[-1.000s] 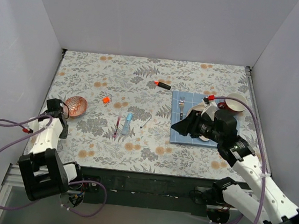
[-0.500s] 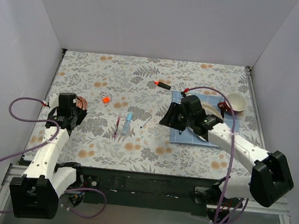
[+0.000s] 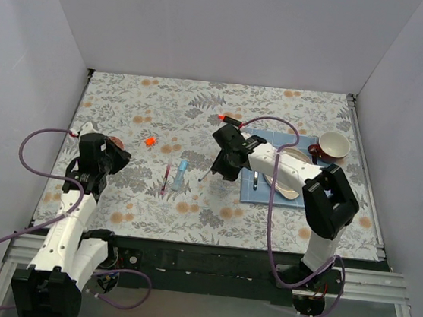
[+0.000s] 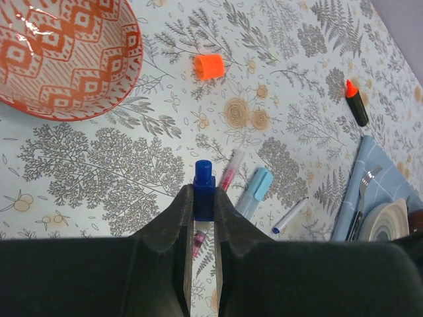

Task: Insert the pens into the pen caps

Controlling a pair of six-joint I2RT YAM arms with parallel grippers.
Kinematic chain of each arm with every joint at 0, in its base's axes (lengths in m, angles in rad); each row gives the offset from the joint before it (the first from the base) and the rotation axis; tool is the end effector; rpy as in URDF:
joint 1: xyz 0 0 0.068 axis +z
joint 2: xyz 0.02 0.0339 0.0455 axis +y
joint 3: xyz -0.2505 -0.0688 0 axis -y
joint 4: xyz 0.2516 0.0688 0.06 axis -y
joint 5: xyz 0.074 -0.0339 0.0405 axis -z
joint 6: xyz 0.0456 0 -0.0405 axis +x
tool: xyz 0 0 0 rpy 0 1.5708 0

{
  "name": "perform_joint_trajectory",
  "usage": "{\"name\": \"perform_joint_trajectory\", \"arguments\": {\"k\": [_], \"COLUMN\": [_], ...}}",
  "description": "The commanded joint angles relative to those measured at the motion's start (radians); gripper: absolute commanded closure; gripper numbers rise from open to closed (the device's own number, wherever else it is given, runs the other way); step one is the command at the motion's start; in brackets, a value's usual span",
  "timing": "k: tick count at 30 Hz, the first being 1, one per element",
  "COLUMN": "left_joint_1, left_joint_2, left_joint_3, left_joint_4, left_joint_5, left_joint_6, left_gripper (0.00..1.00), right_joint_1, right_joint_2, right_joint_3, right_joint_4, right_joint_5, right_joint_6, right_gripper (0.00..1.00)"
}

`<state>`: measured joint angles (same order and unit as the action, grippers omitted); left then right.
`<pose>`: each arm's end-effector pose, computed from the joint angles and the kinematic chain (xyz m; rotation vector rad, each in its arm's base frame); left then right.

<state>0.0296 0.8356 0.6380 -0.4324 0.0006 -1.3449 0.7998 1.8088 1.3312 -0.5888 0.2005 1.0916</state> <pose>0.2070 0.0061 0.2383 -1.4586 1.7777 -0.7152 0.2765 0.2716 0.1907 0.4548 2.6211 0.3992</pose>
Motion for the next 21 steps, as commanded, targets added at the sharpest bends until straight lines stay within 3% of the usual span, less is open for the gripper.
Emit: {"name": "perform_joint_trajectory", "arguments": {"k": [1, 21], "left_joint_1": [-0.002, -0.003], "left_joint_2": [-0.049, -0.087], "left_joint_3": [-0.038, -0.043], "left_joint_4": [0.053, 0.063], "left_joint_5": [0.093, 0.147], "left_joint_6": [0.05, 0.062], "left_gripper": [1.0, 1.0], "right_joint_1": [0.012, 0.056], "right_joint_2": [0.081, 0.329], "right_joint_3": [0.117, 0.336], "right_joint_4": [-0.092, -0.163], "right_joint_5": [0.068, 0.073], "right_joint_6": [0.109, 0.148], "right_gripper": [0.54, 0.57]}}
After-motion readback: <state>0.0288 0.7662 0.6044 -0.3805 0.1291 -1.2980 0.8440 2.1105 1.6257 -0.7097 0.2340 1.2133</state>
